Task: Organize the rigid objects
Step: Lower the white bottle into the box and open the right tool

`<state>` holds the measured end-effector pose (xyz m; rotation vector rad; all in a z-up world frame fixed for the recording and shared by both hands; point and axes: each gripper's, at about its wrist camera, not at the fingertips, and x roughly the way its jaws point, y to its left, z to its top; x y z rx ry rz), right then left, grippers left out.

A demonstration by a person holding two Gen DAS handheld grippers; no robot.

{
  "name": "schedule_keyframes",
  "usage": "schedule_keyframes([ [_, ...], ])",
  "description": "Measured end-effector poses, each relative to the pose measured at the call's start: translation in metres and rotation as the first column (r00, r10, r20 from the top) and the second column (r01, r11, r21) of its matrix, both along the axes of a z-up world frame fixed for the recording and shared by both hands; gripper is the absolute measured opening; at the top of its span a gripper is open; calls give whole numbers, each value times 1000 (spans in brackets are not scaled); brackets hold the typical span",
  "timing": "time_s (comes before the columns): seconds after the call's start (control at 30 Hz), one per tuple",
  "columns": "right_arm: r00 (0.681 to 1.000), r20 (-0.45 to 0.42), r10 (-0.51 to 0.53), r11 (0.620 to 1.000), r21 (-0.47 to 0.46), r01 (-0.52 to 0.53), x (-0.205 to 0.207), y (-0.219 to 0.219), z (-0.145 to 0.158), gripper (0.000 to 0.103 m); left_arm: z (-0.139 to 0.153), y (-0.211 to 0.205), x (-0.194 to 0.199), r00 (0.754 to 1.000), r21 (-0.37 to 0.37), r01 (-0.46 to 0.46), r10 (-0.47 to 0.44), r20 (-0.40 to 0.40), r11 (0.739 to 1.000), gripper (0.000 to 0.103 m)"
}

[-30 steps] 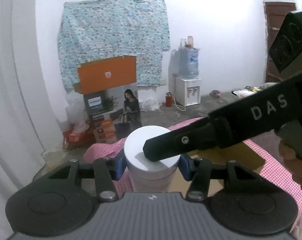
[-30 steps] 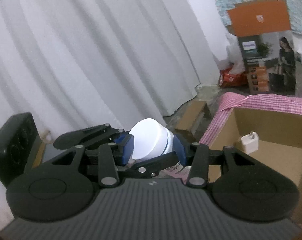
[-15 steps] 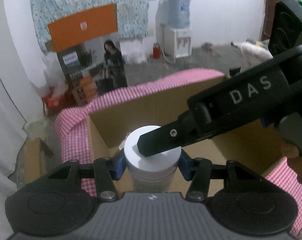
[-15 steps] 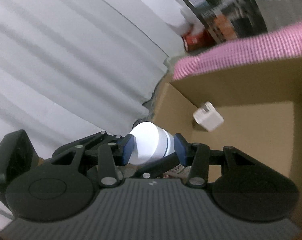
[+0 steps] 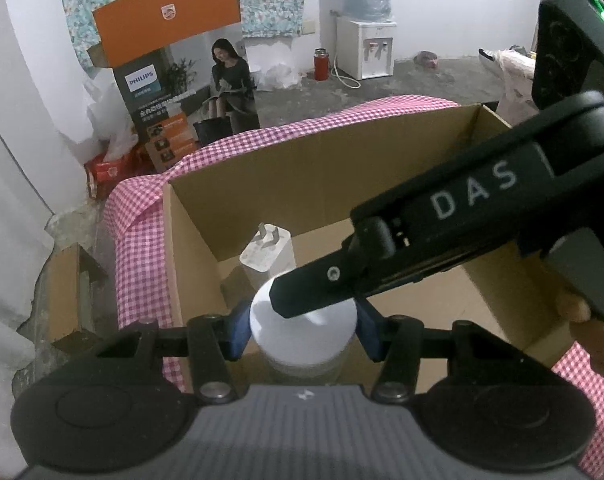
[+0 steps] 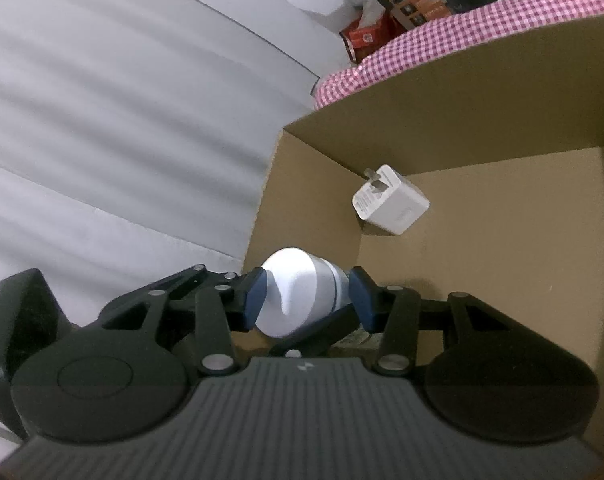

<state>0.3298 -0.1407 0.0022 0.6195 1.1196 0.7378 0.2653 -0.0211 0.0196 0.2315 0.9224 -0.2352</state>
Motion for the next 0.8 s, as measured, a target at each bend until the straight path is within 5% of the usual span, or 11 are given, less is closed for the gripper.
schedule_keyframes([
  [0.1, 1000, -6, -1, 1000, 1, 1, 0, 3, -3, 46, 1, 0, -4, 1000, 8, 1, -2, 12, 1000, 56],
  [0.3, 1000, 17, -10, 1000, 10, 10, -8, -1, 8, 50, 26, 4, -26, 995, -51, 12, -7, 98, 999, 75],
  [0.6, 981, 185, -55, 998, 22, 52, -55, -31, 61, 52, 73, 17, -83, 976, -114, 8, 17, 217, 993, 83],
  [0.8, 942, 330, -64, 998, 34, 56, -122, -66, 95, 53, 79, 35, -137, 974, -184, -6, 47, 221, 983, 87],
])
